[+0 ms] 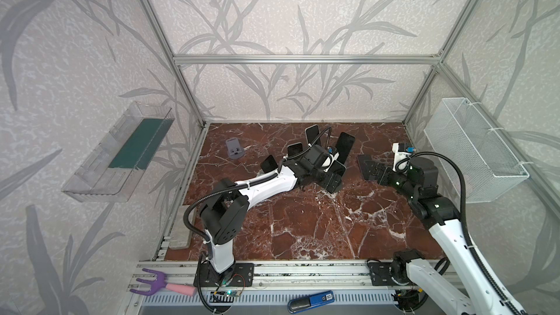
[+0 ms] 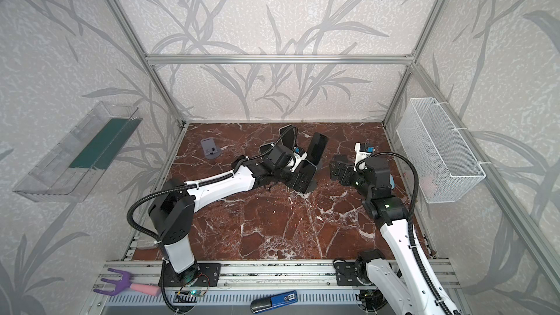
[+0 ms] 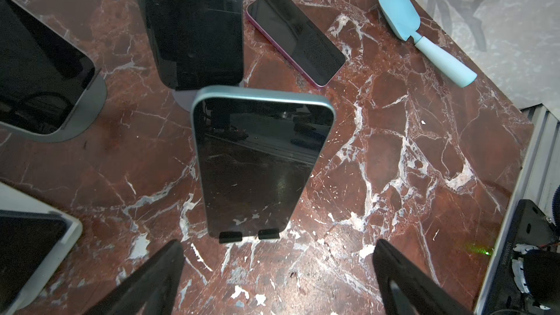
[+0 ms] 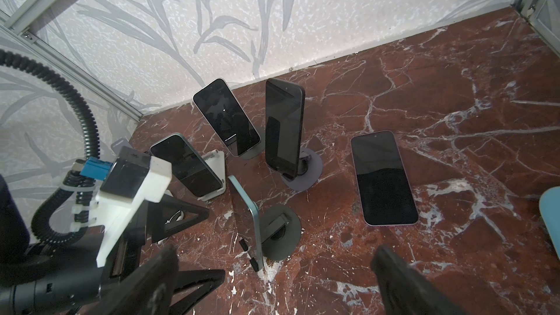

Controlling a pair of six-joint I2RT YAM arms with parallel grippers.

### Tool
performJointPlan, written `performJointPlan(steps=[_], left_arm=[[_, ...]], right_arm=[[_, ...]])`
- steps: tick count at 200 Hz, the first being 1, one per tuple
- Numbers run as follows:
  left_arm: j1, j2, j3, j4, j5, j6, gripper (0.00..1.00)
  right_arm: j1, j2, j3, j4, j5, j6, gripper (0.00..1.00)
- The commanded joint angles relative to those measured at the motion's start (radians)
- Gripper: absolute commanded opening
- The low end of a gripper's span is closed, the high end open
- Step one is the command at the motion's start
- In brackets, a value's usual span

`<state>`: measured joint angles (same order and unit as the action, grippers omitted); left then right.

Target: Remove the phone from the phone stand

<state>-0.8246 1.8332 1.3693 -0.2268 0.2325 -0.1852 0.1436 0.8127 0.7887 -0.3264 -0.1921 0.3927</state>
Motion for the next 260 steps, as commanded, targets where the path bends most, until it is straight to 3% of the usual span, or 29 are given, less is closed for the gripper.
performJointPlan(steps=[1,38,69,118,211,260], left_arm=[[-0.006,0.015,-0.031,0.104,0.015,0.014,0.98],[-0.023,0.052,-0.017,0.149,-0.115,0.009,0.98],[-0.035,0.068,-0.049,0.251,-0.122,0.02,0.98],[-0.036,0.144,0.006,0.238,-0.221,0.002,0.94],[-0.036,0.157,-0.011,0.308,-0.147,-0.01,0.71],[-0.036,0.132,-0.029,0.311,-0.167,-0.004,0.61]], right_arm=[[-0.006,-0.033,-0.006,0.025,-0.003,0.001,0.99],[-0.006,-0.043,-0.002,0.019,0.0,-0.002,0.99],[-0.006,-0.05,-0.009,0.027,0.0,0.001,0.99],[-0.005,-0.049,-0.01,0.034,-0.005,0.002,0.99],[-0.008,-0.038,-0.017,0.047,-0.009,0.003,0.99],[-0.009,-0.034,-0.017,0.046,-0.009,0.003,0.99]])
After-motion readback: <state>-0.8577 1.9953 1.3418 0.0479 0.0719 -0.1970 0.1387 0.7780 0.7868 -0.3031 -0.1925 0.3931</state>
